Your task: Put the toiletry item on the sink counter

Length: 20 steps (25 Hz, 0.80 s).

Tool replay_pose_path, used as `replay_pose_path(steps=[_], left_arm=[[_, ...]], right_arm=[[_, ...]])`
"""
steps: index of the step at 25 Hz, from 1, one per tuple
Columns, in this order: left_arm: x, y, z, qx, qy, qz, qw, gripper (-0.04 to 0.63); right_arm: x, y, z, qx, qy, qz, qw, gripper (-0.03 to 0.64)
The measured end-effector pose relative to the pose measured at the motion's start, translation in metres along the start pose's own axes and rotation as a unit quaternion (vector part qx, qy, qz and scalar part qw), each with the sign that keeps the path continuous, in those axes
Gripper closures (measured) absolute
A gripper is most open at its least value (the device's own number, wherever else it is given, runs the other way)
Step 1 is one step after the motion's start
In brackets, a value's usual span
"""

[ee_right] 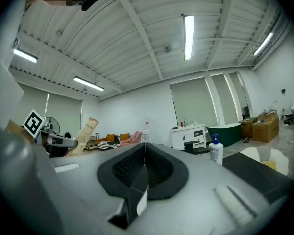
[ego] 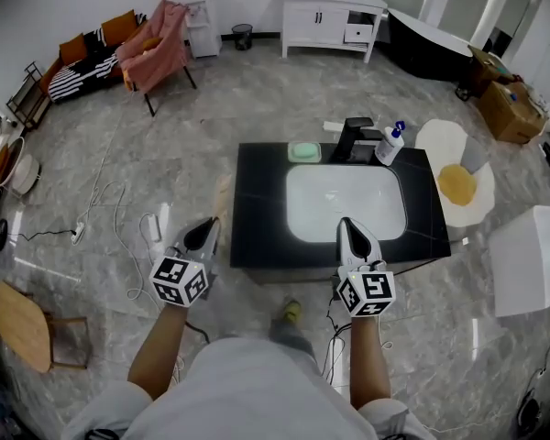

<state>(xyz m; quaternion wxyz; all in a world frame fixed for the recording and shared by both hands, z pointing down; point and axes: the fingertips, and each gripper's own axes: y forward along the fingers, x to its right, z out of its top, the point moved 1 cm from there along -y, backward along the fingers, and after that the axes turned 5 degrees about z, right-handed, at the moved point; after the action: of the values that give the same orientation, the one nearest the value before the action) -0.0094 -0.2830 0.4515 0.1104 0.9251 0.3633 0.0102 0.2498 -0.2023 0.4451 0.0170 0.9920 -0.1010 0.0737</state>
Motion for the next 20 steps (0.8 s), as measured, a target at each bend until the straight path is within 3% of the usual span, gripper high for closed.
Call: replay_pose_path(steps=[7, 20], left_arm=[[0.014, 0.059, 0.012, -0.004, 0.011, 0.018, 0.9998, 0.597], [0.015, 0.117, 0.014, -0.003, -0.019, 0.051, 0.9985, 0.595]], right_arm=[[0.056, 0.033, 0.0, 0.0, 0.01, 0.021, 1.0, 0.614], [0.108, 0.072, 0.007, -0.007, 0.012, 0.029, 0.999, 0.614]])
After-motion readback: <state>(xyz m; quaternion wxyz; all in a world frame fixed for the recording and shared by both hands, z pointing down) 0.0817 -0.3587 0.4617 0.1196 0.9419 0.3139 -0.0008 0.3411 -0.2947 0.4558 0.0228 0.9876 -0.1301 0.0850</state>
